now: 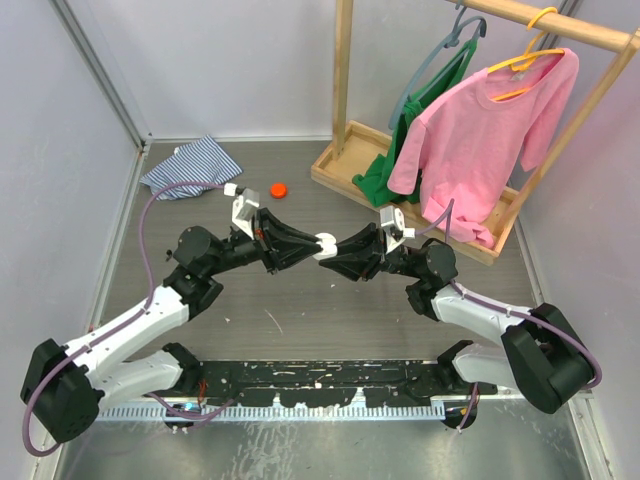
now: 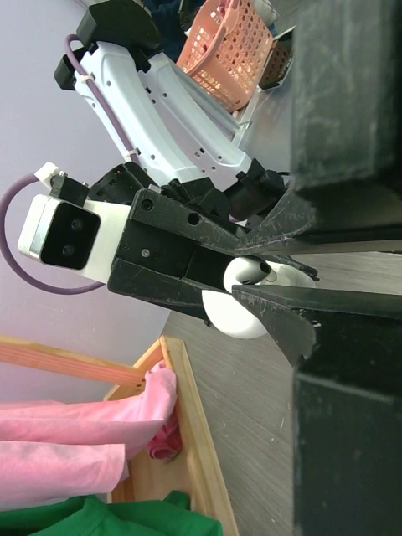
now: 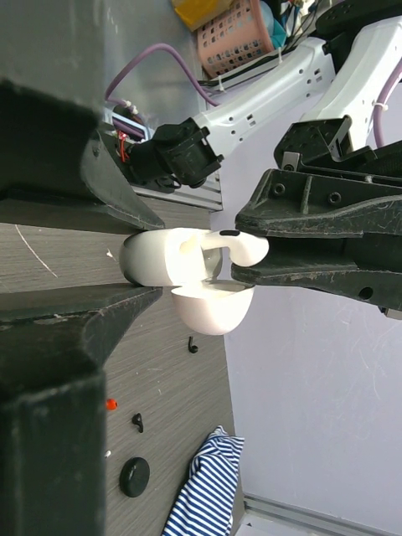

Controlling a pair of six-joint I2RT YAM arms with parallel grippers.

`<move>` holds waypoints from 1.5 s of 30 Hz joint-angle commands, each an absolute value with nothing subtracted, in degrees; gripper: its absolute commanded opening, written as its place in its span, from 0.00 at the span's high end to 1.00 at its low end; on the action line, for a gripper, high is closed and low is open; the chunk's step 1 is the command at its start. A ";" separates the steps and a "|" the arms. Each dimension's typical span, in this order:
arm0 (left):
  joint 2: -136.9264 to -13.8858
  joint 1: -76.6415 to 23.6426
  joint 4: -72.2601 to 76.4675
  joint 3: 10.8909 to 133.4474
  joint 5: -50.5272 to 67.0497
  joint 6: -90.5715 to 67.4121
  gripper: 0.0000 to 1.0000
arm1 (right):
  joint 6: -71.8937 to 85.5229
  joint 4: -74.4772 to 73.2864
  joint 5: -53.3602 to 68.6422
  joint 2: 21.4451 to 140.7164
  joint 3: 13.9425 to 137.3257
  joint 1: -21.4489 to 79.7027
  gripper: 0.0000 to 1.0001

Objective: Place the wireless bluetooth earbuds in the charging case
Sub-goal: Place the earbud in the charging case, then pick up the earbud from the center of the board.

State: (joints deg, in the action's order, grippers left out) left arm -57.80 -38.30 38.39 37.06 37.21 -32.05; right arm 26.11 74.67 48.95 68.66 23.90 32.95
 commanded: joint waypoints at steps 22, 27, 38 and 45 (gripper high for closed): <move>-50.04 -38.57 26.46 37.24 28.90 -28.47 0.54 | 21.66 74.35 45.68 66.90 23.67 33.18 0.99; -46.83 -38.57 12.40 38.84 19.16 -25.30 0.49 | 16.58 68.48 42.20 65.01 21.80 33.18 0.99; -52.30 -38.43 -11.83 47.06 -3.89 -19.76 0.45 | 7.17 55.25 33.70 59.55 18.38 33.23 0.99; -65.55 -37.15 -16.59 53.46 -9.96 -17.05 0.40 | 5.22 53.91 30.89 57.28 15.88 33.25 0.99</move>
